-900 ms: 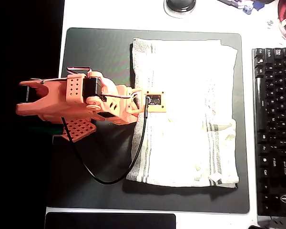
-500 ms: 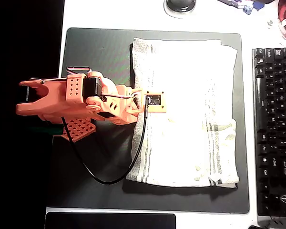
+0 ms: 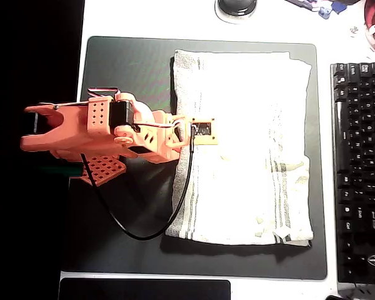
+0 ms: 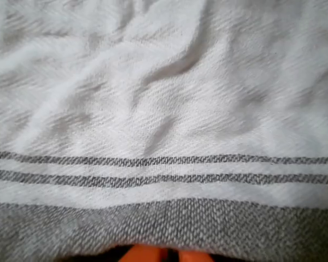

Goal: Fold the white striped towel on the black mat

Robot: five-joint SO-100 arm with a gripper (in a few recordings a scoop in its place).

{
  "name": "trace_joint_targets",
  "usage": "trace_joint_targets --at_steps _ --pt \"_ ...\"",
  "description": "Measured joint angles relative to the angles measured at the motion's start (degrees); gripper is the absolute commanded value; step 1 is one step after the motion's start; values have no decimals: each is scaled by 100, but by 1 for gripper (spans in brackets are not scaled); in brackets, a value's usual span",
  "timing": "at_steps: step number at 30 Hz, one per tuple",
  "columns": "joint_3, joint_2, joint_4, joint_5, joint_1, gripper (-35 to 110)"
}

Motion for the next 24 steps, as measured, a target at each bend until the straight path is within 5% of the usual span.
trace_joint_targets --at_steps 15,24 --pt "-1301 -1556 -53 0 -272 0" --pt "-2962 -2909 545 712 -1397 0"
